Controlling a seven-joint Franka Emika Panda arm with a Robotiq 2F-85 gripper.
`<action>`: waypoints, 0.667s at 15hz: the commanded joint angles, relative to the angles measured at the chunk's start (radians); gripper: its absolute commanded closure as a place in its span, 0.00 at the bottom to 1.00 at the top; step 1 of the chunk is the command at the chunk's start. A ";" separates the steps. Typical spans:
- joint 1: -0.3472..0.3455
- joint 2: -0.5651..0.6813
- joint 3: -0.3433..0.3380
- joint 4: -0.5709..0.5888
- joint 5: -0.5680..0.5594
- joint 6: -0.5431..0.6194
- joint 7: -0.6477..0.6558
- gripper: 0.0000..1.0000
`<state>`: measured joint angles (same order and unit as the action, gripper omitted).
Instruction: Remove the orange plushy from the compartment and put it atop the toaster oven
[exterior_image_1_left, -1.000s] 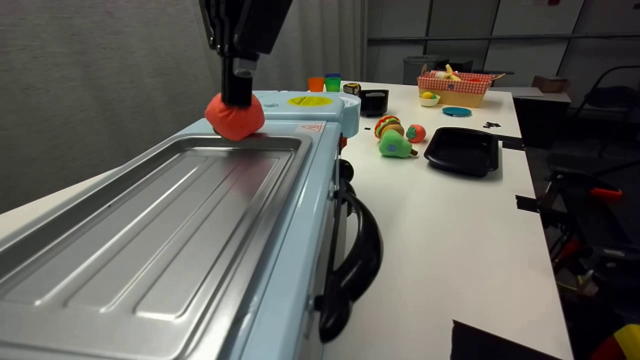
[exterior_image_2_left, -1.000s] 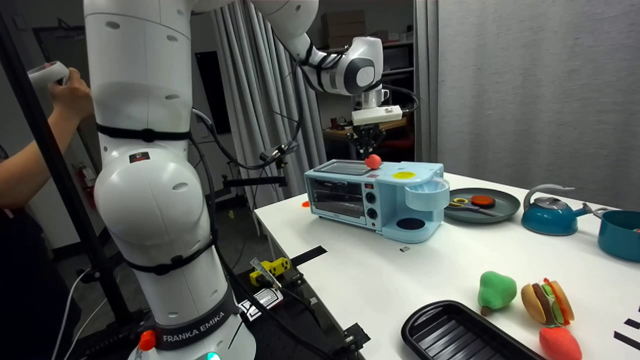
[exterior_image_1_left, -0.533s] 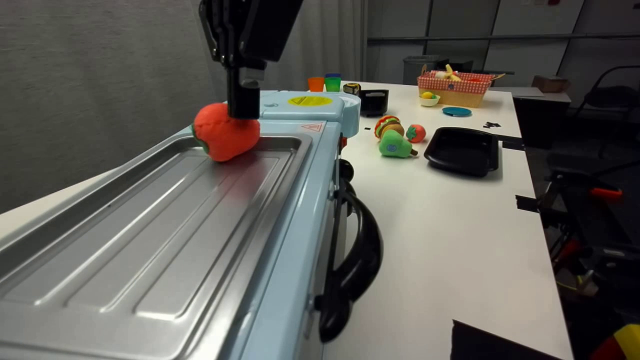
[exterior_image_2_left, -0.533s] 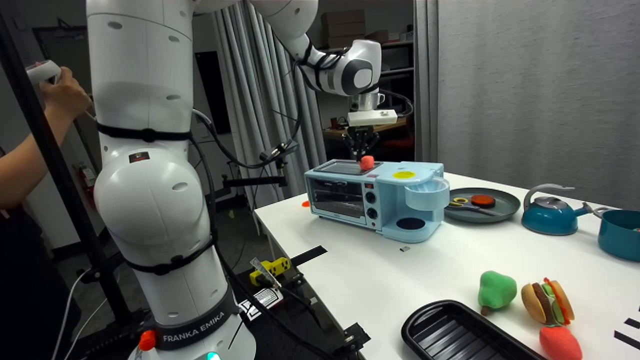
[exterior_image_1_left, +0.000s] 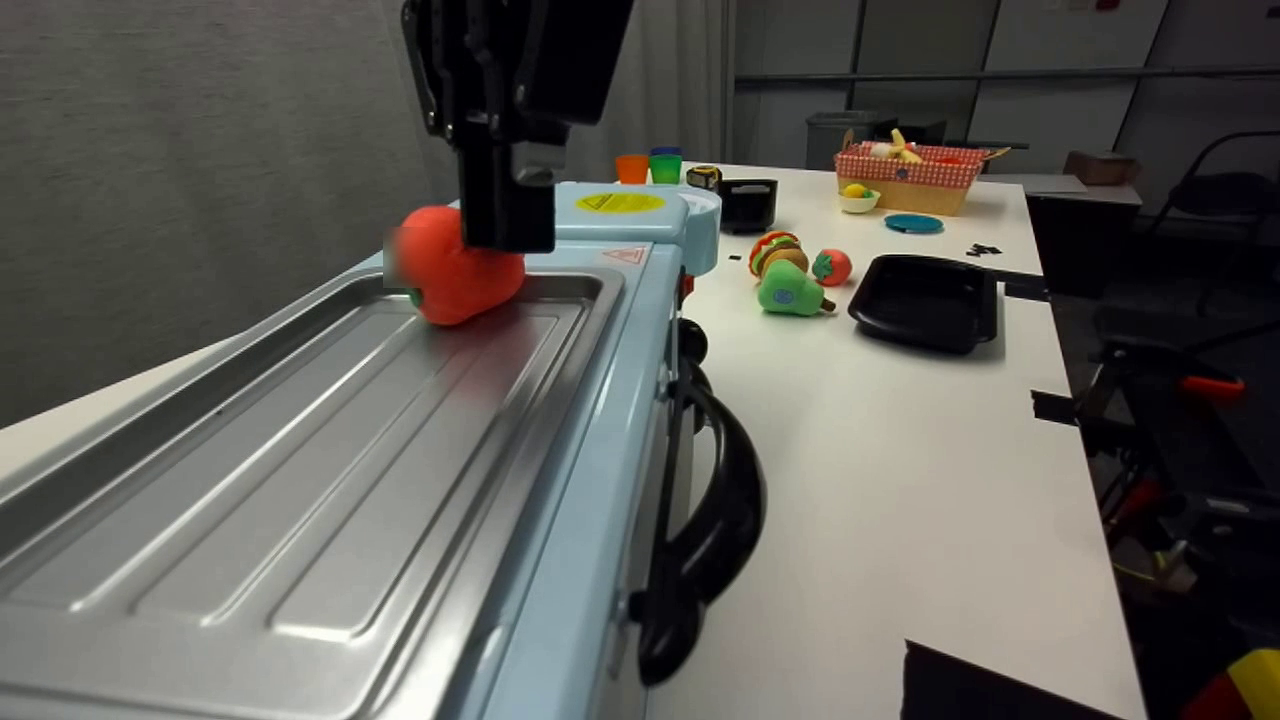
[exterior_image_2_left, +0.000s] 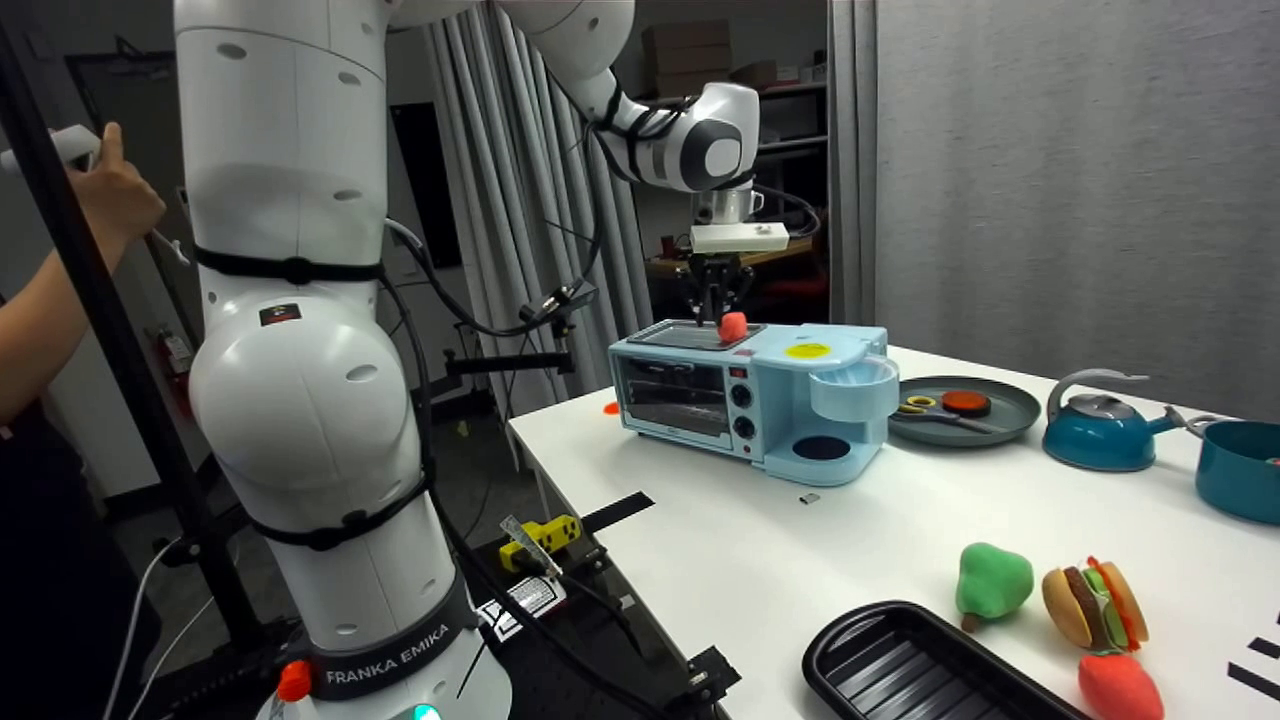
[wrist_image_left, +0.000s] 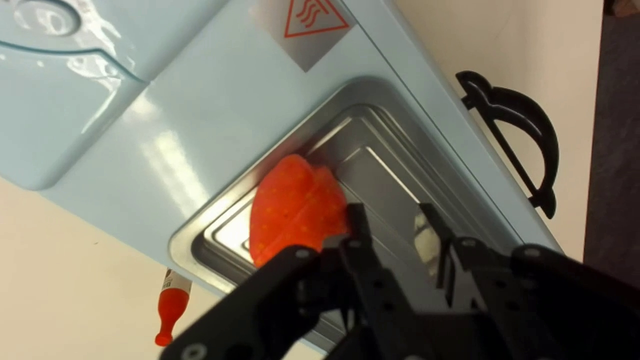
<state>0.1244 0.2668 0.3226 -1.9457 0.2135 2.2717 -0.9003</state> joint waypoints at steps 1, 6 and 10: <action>0.010 -0.019 -0.005 0.008 -0.002 -0.057 -0.024 0.36; 0.011 -0.060 -0.015 0.001 -0.008 -0.159 -0.007 0.01; 0.015 -0.107 -0.039 -0.013 -0.042 -0.231 0.022 0.00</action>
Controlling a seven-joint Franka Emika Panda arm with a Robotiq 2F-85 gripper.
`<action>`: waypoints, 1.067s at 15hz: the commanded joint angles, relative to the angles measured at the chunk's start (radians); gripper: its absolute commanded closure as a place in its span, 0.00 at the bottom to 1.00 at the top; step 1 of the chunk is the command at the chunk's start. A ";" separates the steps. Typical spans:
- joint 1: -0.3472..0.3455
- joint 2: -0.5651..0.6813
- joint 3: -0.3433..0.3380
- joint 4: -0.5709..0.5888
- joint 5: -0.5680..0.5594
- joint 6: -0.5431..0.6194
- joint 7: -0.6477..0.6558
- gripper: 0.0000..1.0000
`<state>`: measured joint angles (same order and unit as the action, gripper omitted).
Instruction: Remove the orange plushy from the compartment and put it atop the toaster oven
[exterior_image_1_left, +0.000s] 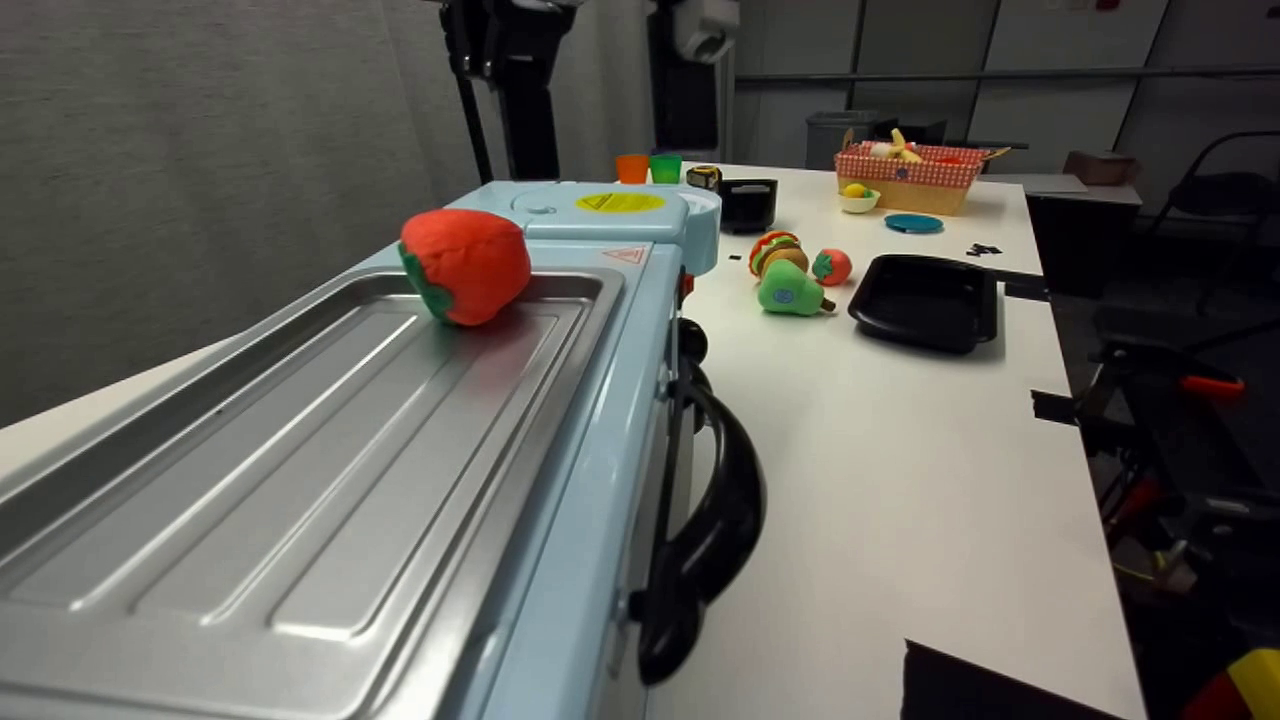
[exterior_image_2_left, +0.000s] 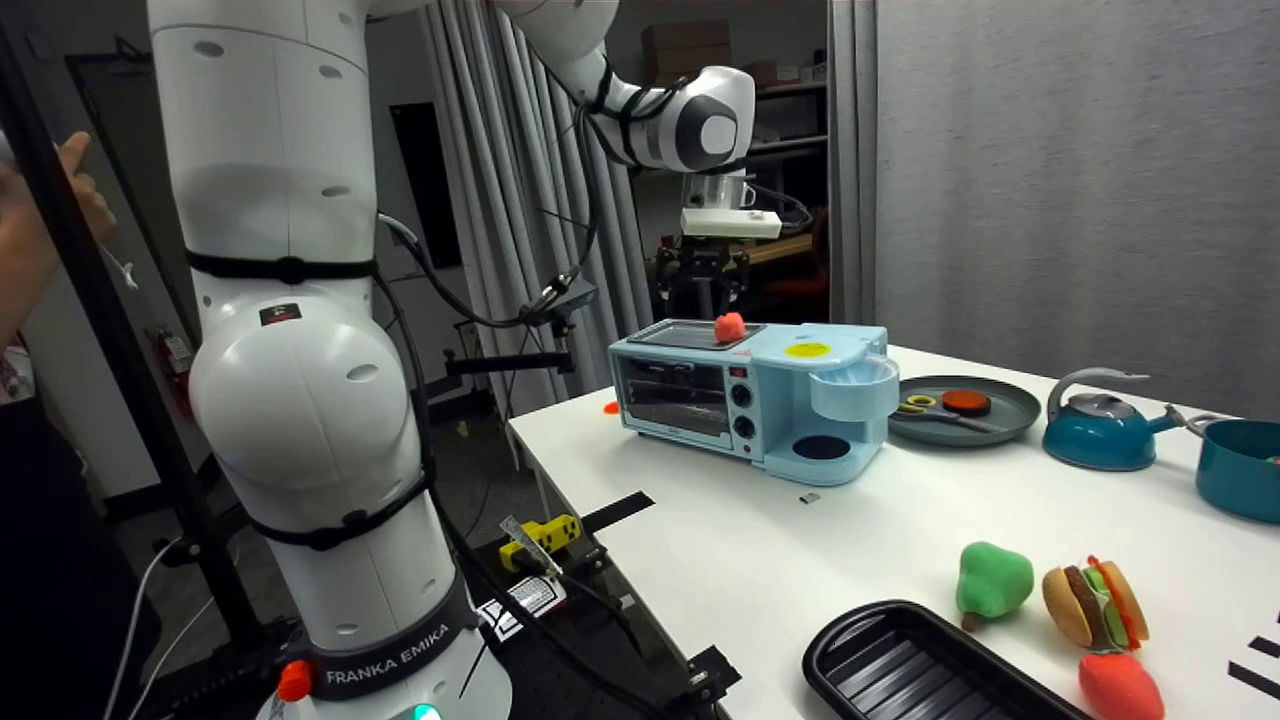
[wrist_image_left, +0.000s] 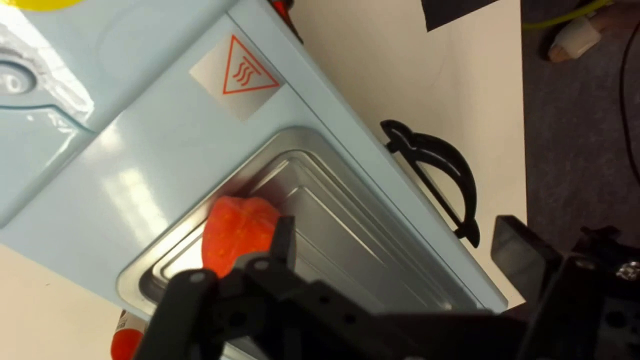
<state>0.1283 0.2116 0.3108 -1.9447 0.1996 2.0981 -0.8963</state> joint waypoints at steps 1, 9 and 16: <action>0.007 -0.067 -0.036 -0.023 -0.037 -0.064 0.014 0.00; 0.003 -0.137 -0.085 -0.065 -0.060 -0.036 0.001 0.00; 0.010 -0.128 -0.102 -0.054 -0.058 -0.042 0.005 0.00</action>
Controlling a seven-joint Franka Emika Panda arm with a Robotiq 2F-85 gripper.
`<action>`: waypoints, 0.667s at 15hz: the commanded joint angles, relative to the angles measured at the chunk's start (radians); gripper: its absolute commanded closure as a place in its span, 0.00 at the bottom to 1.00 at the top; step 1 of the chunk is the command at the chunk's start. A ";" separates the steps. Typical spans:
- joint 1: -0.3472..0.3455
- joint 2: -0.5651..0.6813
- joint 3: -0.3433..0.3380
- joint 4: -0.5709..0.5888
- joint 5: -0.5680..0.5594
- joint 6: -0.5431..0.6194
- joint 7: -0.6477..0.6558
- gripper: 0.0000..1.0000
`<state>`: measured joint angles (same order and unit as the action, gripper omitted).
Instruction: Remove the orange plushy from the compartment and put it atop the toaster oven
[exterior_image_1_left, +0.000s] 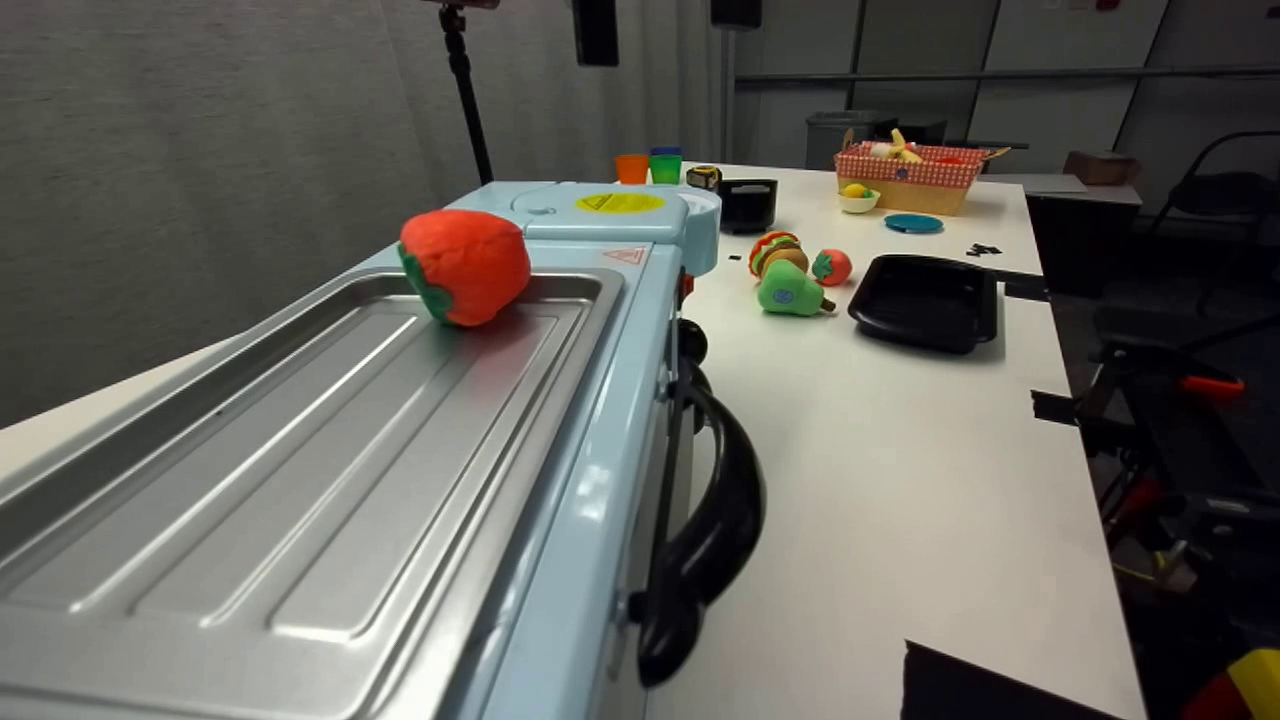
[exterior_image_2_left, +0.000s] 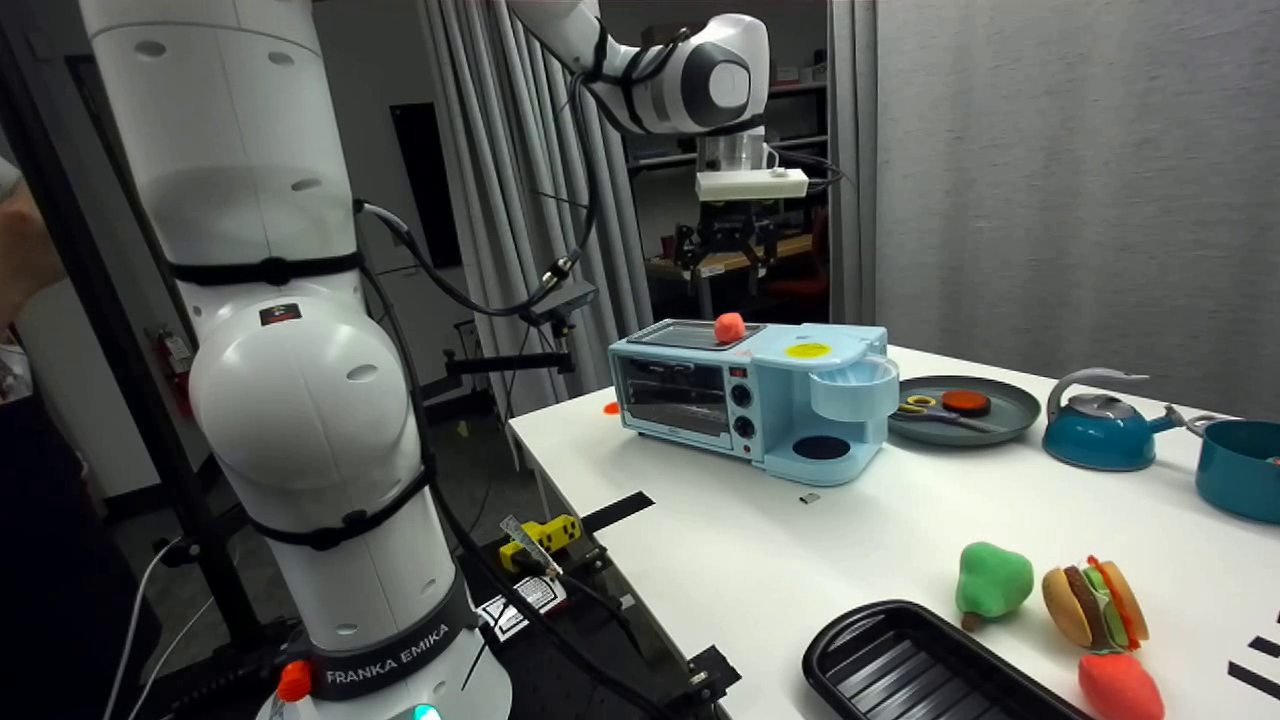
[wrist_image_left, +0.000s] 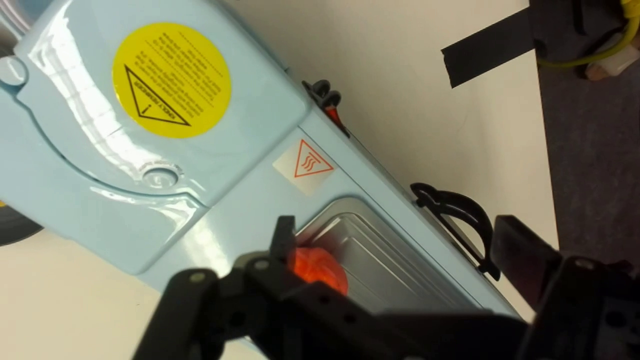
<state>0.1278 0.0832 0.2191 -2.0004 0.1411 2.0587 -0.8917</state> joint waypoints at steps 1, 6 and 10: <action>0.010 -0.003 -0.011 0.000 0.001 -0.002 0.000 0.00; 0.011 -0.007 -0.011 -0.008 0.001 -0.002 0.000 0.00; 0.011 -0.008 -0.011 -0.009 0.001 -0.002 0.000 0.00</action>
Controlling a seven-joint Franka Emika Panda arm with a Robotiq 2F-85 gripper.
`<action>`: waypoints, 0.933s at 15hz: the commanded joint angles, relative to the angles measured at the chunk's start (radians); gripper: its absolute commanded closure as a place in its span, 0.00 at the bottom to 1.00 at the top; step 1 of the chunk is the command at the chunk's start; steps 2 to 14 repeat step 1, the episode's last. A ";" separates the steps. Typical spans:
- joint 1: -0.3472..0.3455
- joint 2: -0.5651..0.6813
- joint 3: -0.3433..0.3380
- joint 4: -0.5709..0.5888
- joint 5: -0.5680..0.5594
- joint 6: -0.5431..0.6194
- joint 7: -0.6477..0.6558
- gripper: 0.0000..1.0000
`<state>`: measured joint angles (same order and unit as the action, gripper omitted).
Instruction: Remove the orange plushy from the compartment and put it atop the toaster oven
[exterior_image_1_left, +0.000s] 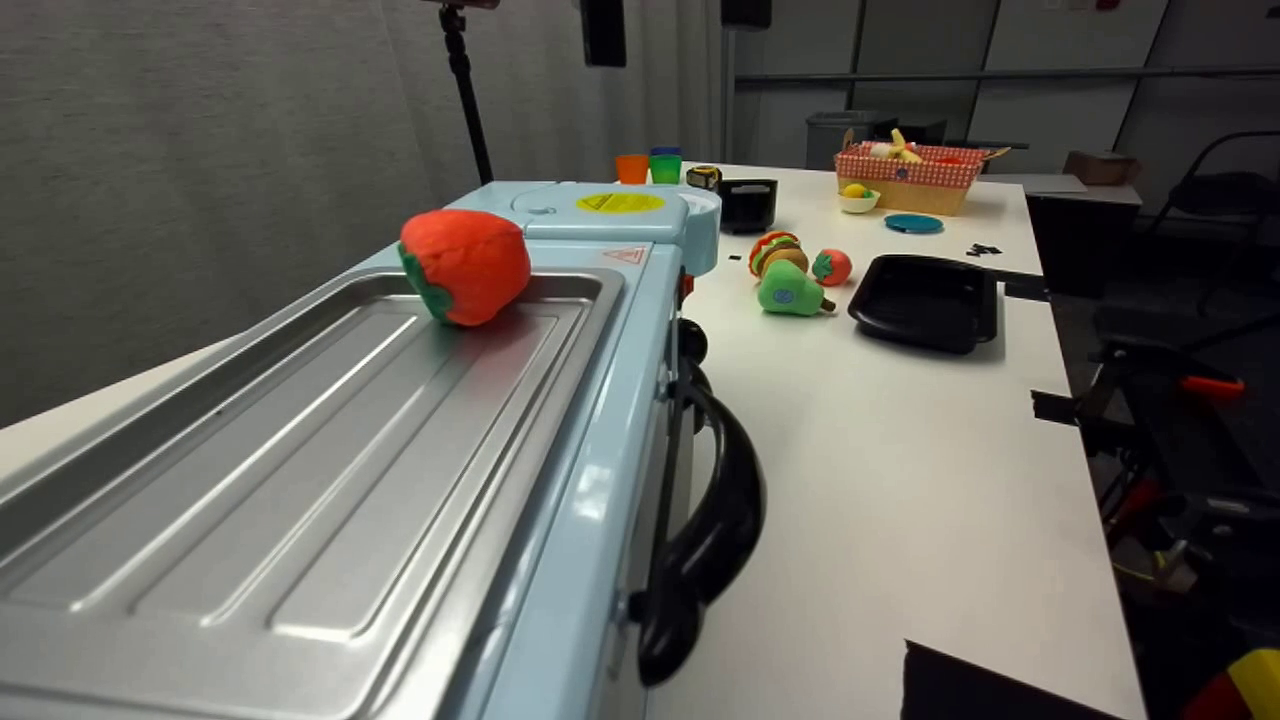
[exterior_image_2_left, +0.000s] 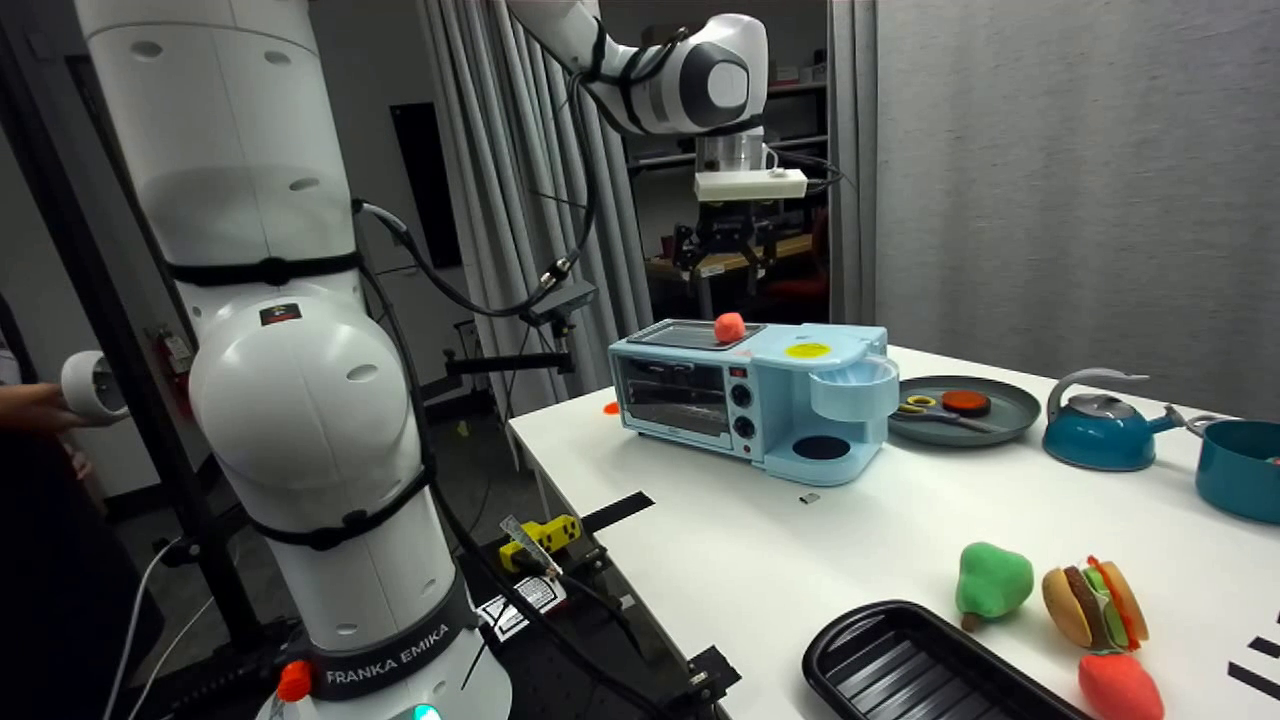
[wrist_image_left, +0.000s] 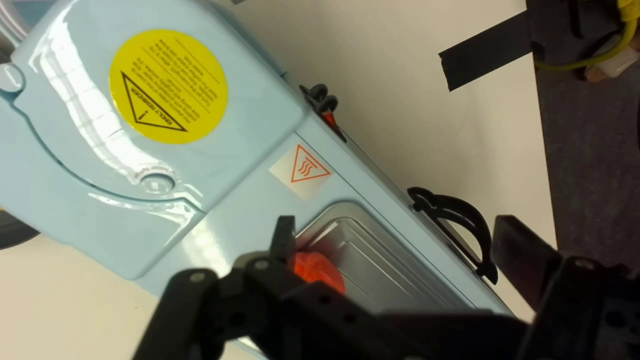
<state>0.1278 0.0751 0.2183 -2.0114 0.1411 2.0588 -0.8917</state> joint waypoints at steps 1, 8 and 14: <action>0.011 0.000 -0.011 0.002 0.001 -0.002 0.000 0.00; 0.011 0.000 -0.011 0.002 0.001 -0.002 0.000 0.00; 0.011 0.000 -0.011 0.002 0.001 -0.002 0.000 0.00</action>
